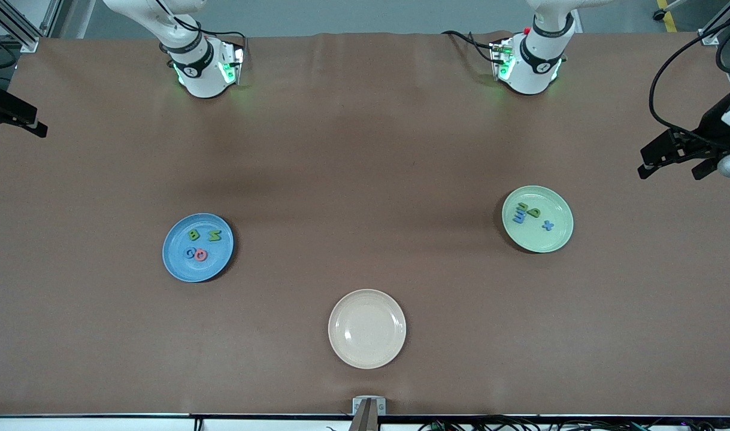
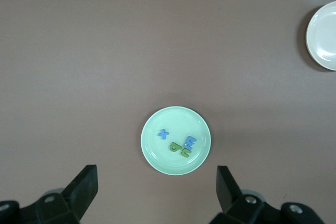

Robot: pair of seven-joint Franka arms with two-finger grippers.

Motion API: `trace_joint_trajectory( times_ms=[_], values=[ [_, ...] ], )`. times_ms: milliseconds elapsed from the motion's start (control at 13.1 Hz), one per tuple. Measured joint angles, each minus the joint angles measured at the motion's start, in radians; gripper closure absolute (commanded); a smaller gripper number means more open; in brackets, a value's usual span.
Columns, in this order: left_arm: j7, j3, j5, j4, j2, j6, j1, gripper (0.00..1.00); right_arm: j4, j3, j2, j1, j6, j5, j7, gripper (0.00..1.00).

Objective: Sort uppercase to blue plate, lowercase to green plate

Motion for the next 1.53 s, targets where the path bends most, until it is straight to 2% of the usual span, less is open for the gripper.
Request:
trace_joint_trajectory(
  times_ms=[153, 305, 1145, 1526],
  values=[
    [0.000, 0.066, 0.000, 0.000, 0.000, 0.000, -0.075, 0.01, -0.001, 0.000, 0.000, 0.000, 0.000, 0.000, 0.000, 0.00],
    [0.000, 0.102, 0.000, 0.000, 0.000, 0.000, -0.109, 0.01, -0.001, 0.000, 0.000, 0.000, 0.003, 0.000, 0.000, 0.00],
    [0.000, 0.113, 0.000, 0.001, 0.020, -0.006, -0.109, 0.00, -0.050, -0.004, -0.039, 0.000, 0.012, 0.000, 0.000, 0.00],
    [0.000, 0.115, 0.000, 0.016, 0.022, -0.053, -0.103, 0.00, -0.056, -0.003, -0.045, 0.000, 0.022, 0.000, 0.000, 0.00]
  ],
)
